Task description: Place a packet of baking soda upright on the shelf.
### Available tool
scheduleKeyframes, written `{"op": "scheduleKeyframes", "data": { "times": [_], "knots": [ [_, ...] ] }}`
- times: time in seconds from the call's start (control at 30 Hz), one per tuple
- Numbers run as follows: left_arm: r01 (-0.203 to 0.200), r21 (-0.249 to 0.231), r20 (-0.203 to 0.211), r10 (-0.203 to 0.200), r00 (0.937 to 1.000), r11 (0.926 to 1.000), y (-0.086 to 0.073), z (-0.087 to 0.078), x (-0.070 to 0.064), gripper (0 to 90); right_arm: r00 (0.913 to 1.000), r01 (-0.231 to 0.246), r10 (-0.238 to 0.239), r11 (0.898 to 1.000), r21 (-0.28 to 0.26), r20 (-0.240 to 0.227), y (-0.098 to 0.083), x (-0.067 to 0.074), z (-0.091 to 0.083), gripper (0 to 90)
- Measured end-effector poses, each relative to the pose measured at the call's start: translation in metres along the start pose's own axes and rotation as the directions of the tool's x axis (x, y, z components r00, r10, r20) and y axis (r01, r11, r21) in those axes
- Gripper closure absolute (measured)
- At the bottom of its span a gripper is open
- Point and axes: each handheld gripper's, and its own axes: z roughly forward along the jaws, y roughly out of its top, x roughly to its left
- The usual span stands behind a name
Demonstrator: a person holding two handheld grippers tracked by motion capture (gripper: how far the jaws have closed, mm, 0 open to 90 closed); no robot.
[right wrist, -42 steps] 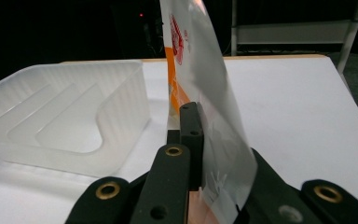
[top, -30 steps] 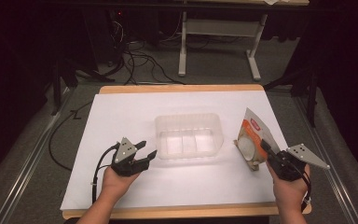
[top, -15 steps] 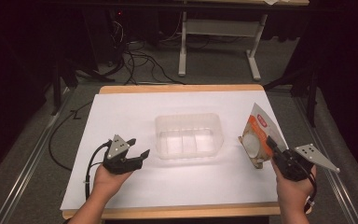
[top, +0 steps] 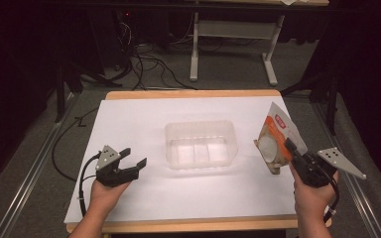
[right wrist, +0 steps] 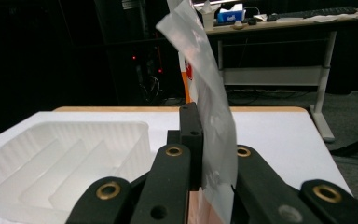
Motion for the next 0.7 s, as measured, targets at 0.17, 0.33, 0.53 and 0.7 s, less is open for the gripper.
{"op": "scheduleKeyframes", "data": {
  "times": [0.17,0.33,0.53,0.7],
  "knots": [
    [0.001,0.015,-0.011,-0.001,0.9999,0.9999,-0.002,0.002,0.000,28.0,0.9999,0.011,-0.011,1.000,0.006,0.002,0.002,0.004,0.008,90.0],
    [-0.020,0.019,-0.005,0.020,0.9998,0.9996,-0.001,0.004,-0.007,28.1,1.0000,0.007,-0.007,1.000,0.001,0.002,0.008,0.008,0.016,90.0],
    [-0.002,0.002,-0.003,0.002,1.0000,1.0000,-0.001,-0.001,-0.004,28.1,0.9999,0.012,-0.012,1.000,-0.005,-0.001,0.014,0.015,0.020,90.0],
    [0.011,-0.001,-0.006,-0.011,0.9999,0.9999,-0.001,-0.002,0.002,28.1,0.9997,0.002,-0.002,1.000,-0.027,-0.022,0.027,0.025,0.022,90.0]
  ]
}}
